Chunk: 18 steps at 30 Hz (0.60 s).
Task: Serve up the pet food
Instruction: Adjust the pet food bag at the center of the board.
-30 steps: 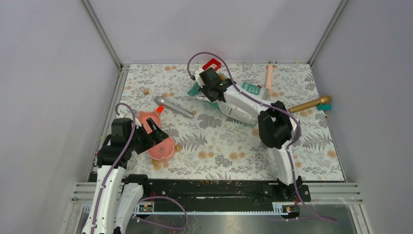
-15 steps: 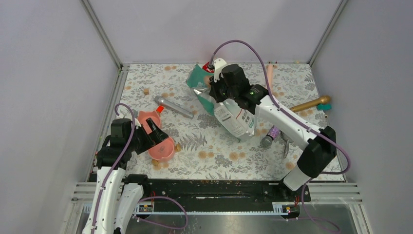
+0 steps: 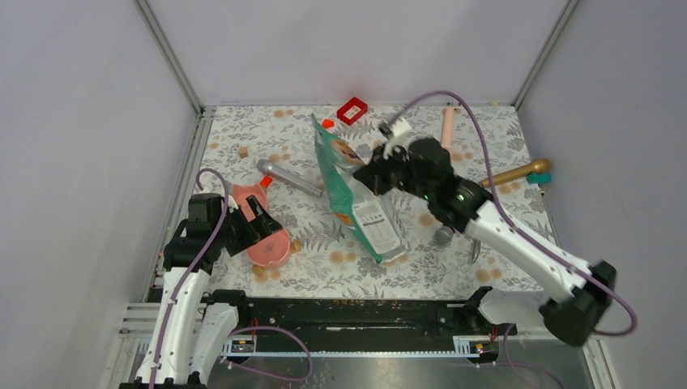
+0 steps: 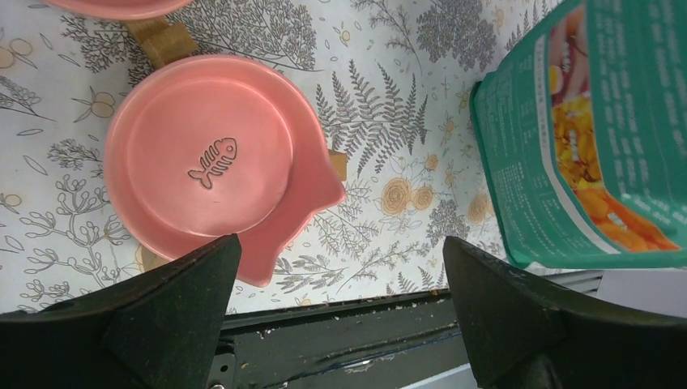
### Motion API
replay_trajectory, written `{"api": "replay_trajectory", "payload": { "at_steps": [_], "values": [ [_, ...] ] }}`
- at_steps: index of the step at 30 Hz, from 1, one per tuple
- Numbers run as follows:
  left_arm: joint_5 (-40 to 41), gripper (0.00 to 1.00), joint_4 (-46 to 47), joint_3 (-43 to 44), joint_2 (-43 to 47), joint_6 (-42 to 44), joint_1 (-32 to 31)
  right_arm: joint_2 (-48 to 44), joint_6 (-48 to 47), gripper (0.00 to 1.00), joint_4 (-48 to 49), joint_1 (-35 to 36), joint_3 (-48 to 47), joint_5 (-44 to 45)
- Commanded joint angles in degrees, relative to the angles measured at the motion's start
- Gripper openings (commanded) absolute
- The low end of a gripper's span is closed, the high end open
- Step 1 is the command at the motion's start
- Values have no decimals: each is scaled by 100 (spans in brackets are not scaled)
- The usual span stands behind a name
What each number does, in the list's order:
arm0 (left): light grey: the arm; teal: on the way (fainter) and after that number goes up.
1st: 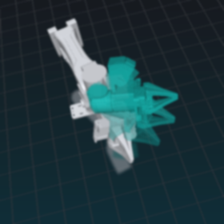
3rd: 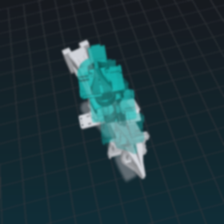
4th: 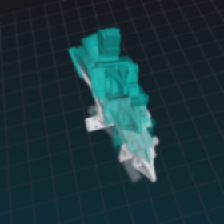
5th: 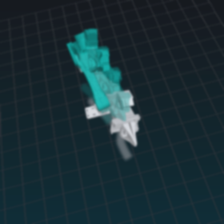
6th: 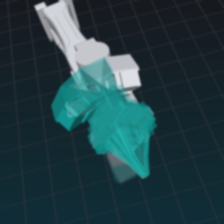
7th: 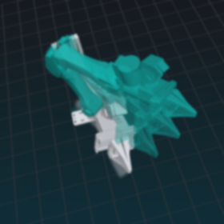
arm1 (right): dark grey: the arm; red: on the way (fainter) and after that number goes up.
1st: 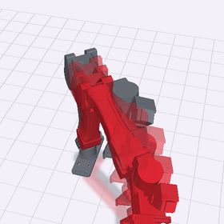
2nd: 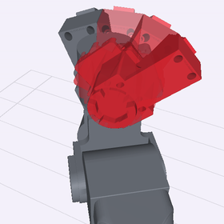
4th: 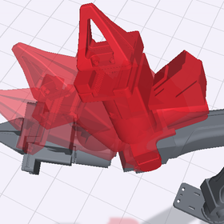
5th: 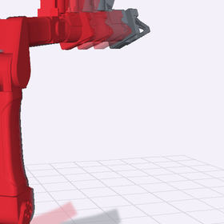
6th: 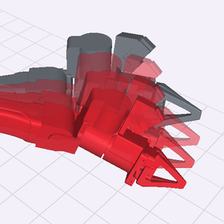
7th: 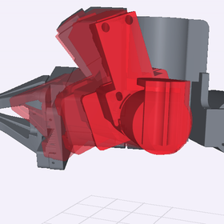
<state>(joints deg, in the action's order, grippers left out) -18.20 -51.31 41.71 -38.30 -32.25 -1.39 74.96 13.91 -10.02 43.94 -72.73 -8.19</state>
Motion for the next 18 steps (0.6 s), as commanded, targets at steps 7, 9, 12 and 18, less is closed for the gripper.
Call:
{"api": "replay_trajectory", "payload": {
  "at_steps": [7,9,12,18],
  "values": [
    [-1427,99,794,218,-213,-180,24,-3142,1612,0,2273,-29,3564,1094],
    [-1532,99,815,351,-211,-254,5,-3375,1735,0,1976,-29,3833,1005],
    [-1526,99,921,539,-156,-405,-99,-3650,1778,0,1693,-27,4111,950],
    [-1277,99,1994,417,-11,-1103,-1040,-4132,1916,0,816,-31,4213,1541]
  ]
}}
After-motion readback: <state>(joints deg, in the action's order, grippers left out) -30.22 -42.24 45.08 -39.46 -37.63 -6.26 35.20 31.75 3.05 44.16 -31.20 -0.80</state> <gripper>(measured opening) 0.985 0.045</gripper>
